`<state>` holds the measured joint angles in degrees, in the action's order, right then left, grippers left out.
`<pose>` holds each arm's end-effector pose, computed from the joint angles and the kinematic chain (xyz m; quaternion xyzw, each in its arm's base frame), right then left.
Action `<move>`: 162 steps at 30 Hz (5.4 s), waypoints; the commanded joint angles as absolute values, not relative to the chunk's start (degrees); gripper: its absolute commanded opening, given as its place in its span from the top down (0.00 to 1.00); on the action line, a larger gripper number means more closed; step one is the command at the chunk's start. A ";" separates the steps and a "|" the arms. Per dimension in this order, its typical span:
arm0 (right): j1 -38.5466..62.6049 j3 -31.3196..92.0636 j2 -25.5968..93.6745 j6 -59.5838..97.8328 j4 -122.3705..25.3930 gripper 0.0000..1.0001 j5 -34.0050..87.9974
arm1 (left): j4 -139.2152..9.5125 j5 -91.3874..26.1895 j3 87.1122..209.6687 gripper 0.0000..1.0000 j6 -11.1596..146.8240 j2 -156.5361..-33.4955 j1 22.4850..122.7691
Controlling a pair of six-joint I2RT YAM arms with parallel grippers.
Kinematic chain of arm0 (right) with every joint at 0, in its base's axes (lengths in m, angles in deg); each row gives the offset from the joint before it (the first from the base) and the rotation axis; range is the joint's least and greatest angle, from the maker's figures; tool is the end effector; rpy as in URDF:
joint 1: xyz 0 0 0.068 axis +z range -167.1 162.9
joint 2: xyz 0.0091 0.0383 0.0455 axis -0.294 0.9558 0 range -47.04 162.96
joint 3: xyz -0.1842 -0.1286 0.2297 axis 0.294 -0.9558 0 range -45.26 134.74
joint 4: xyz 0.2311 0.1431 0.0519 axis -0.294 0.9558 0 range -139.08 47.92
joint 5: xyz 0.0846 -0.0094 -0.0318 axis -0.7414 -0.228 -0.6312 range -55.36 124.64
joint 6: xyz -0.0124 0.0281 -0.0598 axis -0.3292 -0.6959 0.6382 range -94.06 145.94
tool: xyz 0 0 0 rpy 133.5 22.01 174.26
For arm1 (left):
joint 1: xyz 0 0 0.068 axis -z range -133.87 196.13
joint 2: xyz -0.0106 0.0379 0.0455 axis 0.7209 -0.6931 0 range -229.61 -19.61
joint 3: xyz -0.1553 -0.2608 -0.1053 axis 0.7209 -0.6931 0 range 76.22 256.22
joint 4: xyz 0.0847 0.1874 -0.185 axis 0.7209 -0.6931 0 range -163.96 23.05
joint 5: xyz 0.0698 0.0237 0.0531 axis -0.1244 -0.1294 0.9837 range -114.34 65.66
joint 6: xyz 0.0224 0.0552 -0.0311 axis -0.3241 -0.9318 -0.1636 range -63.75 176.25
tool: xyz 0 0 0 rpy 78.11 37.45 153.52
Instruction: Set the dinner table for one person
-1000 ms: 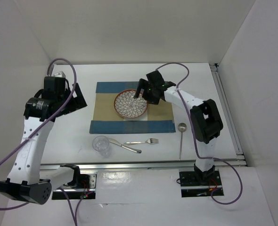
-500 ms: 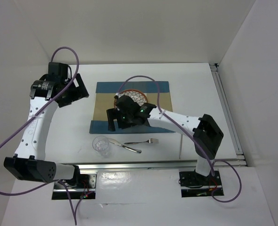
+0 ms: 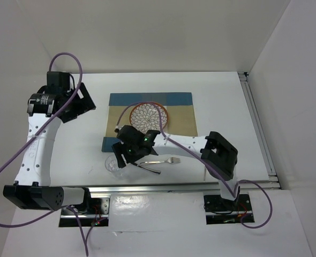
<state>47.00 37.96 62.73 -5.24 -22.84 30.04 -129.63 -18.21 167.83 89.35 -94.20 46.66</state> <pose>0.1985 0.4190 0.2443 -0.2806 0.9046 0.2611 0.1867 0.2577 0.0034 0.4588 -0.2786 0.8820 -0.0617 0.3751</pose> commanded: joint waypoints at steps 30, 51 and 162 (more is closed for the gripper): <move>6.65 51.06 55.06 -4.38 -9.26 1.00 50.63 | -128.83 -26.18 164.82 0.06 88.33 -91.42 46.30; -3.30 67.94 80.93 -3.24 -11.03 0.93 47.30 | -113.36 -33.49 130.98 0.03 99.83 -85.87 60.36; 20.86 27.78 44.19 -0.83 -9.28 0.52 38.77 | -122.68 -15.29 147.32 0.05 97.91 -94.41 69.24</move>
<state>17.67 30.35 44.81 1.73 -8.94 39.74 -121.70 -17.75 147.70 95.91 -97.06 69.09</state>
